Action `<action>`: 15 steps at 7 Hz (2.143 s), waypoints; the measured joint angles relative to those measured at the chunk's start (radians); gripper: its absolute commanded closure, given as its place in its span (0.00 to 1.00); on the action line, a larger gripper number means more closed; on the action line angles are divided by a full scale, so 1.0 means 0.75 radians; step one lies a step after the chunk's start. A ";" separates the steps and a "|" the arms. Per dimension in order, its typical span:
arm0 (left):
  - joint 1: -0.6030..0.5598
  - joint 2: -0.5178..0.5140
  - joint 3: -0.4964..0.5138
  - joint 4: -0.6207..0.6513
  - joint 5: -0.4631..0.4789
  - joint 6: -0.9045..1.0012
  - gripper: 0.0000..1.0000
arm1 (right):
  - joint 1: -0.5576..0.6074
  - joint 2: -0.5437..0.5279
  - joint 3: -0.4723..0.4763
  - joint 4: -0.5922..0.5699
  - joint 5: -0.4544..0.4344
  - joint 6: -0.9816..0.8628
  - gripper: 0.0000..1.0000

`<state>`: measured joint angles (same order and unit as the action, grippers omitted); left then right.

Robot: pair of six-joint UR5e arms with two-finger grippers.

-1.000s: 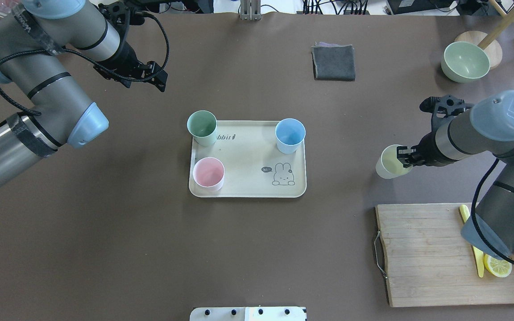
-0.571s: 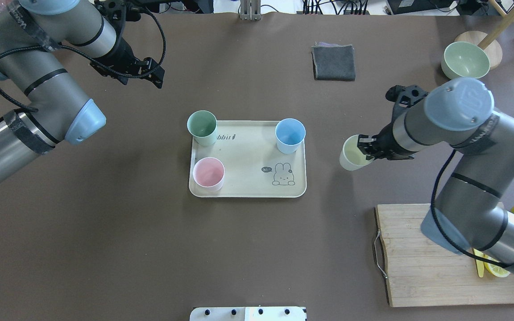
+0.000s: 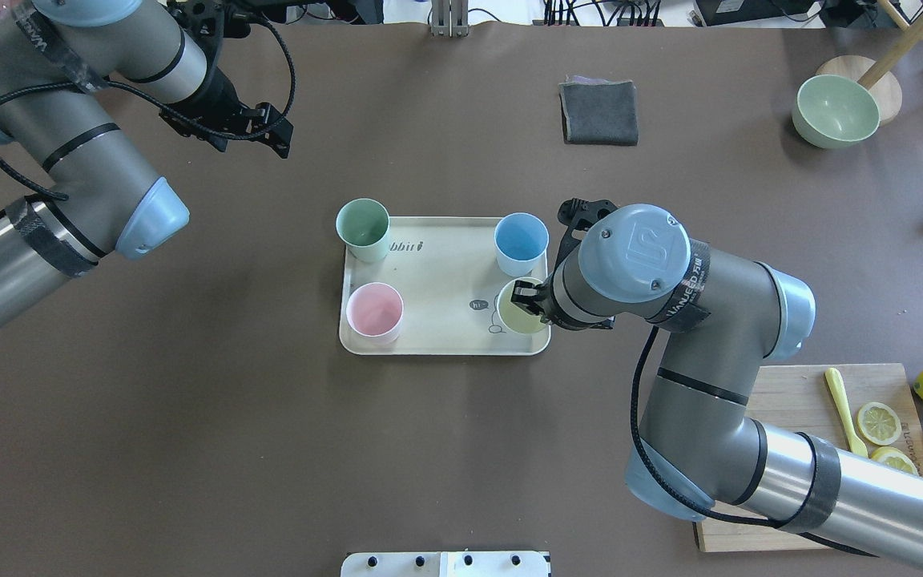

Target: Place all cups on tray

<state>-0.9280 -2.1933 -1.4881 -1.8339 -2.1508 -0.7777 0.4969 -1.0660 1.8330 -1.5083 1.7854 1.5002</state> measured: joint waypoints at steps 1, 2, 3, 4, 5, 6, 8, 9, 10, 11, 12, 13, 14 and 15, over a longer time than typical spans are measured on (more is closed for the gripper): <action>0.000 0.001 0.000 0.000 0.000 0.000 0.02 | 0.015 0.017 -0.011 0.002 -0.003 -0.014 0.00; 0.000 0.002 0.000 -0.001 0.000 0.000 0.02 | 0.043 0.034 -0.016 0.002 0.000 -0.034 0.00; 0.000 0.007 -0.001 -0.001 0.000 0.000 0.02 | 0.074 0.045 -0.016 0.000 0.009 -0.054 0.00; -0.005 0.024 -0.008 -0.002 -0.001 0.000 0.02 | 0.116 0.046 -0.011 -0.006 0.041 -0.085 0.00; -0.026 0.063 -0.026 -0.004 -0.002 0.020 0.02 | 0.181 0.036 -0.007 -0.033 0.098 -0.148 0.00; -0.076 0.127 -0.056 -0.001 -0.005 0.100 0.02 | 0.257 0.020 0.002 -0.101 0.144 -0.265 0.00; -0.237 0.265 -0.101 0.028 -0.027 0.345 0.02 | 0.488 -0.077 0.072 -0.292 0.212 -0.682 0.00; -0.342 0.312 -0.116 0.086 -0.054 0.501 0.02 | 0.633 -0.140 0.091 -0.383 0.236 -0.954 0.00; -0.459 0.354 -0.130 0.171 -0.077 0.694 0.02 | 0.775 -0.194 0.092 -0.462 0.245 -1.241 0.00; -0.595 0.389 -0.136 0.276 -0.095 0.893 0.02 | 0.923 -0.256 0.079 -0.515 0.266 -1.529 0.00; -0.715 0.420 -0.136 0.371 -0.135 1.026 0.02 | 1.061 -0.315 0.040 -0.531 0.330 -1.779 0.00; -0.805 0.480 -0.138 0.441 -0.192 1.105 0.02 | 1.190 -0.367 -0.024 -0.533 0.434 -1.987 0.00; -0.849 0.569 -0.142 0.466 -0.220 1.142 0.02 | 1.279 -0.428 -0.078 -0.531 0.522 -2.108 0.00; -0.866 0.662 -0.142 0.449 -0.227 1.149 0.02 | 1.323 -0.501 -0.111 -0.520 0.568 -2.150 0.00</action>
<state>-1.5776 -1.6970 -1.5949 -1.4969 -2.3212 0.0841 1.4888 -1.4417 1.7500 -1.8980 2.2114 -0.1126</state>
